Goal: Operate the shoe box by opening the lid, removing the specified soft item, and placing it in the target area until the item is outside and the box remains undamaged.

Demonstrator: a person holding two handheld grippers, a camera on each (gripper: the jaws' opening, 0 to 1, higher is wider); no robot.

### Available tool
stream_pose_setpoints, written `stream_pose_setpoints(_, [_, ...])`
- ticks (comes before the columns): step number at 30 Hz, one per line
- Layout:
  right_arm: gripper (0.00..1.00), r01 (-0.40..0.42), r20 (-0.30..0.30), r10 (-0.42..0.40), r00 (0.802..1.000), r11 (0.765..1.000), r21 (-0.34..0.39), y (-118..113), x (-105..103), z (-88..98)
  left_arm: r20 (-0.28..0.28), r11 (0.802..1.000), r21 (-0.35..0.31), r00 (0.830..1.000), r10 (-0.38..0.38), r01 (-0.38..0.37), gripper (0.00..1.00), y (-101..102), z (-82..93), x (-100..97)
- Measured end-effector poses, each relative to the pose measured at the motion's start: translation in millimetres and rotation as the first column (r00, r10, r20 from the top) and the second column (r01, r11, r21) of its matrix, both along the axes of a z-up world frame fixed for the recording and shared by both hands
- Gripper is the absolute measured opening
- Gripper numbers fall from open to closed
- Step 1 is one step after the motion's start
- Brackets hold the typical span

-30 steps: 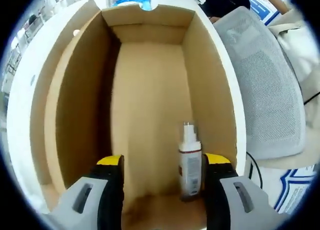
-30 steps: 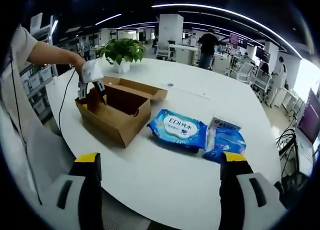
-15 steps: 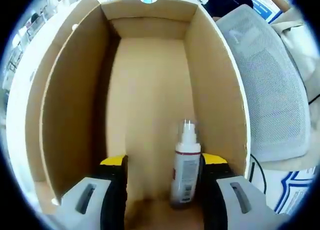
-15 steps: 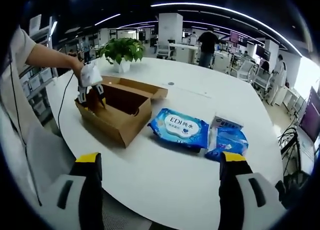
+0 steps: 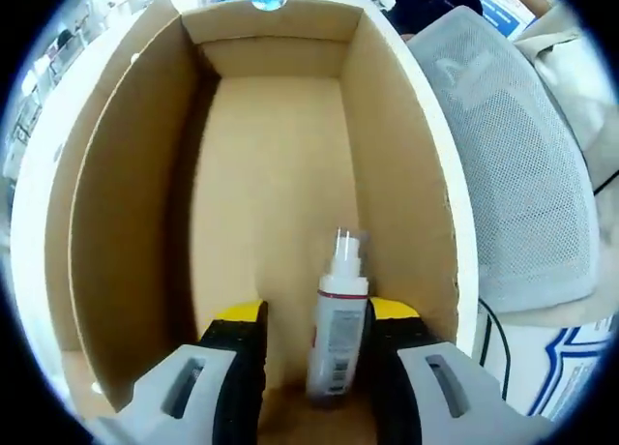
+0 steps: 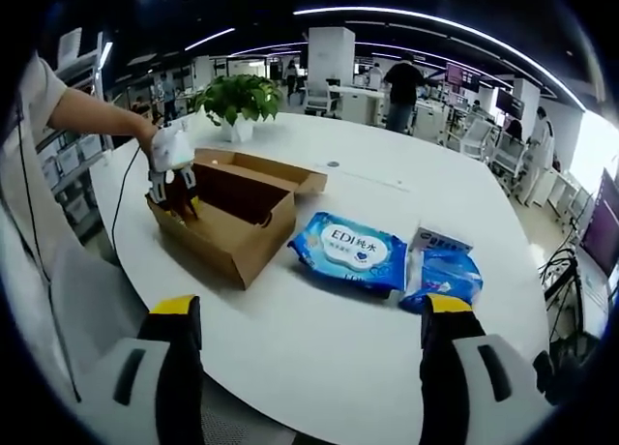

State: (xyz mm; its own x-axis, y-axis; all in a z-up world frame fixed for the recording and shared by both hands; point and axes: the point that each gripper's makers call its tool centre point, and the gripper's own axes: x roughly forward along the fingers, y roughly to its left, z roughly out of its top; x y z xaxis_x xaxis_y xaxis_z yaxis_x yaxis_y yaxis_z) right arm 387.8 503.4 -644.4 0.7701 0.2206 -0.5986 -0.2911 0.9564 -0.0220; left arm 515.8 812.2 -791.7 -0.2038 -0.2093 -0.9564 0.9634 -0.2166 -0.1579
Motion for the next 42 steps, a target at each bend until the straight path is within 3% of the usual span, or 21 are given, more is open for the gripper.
stream_pose_setpoints(7, [0.88,0.003,0.007,-0.003,1.000,1.000,0.005,2,-1,0.2,0.033,0.999,0.028,0.999,-0.035,0.034,0.23,11,-6.9,-1.1])
stream_pose_setpoints(16, [0.87,-0.008,0.021,0.007,1.000,1.000,0.010,6,0,2.8,0.058,0.999,0.017,0.997,-0.046,0.045,0.22,9,-6.5,-0.5])
stream_pose_setpoints(20, [0.86,-0.014,0.024,0.013,1.000,1.000,0.017,8,0,2.9,0.119,1.000,0.001,0.993,-0.010,0.009,0.21,6,-5.4,11.1])
stream_pose_setpoints(42, [0.78,-0.084,0.075,0.081,0.994,0.996,0.040,23,4,13.4,0.102,0.994,-0.058,0.990,0.101,-0.095,0.18,-11,25.0,11.3])
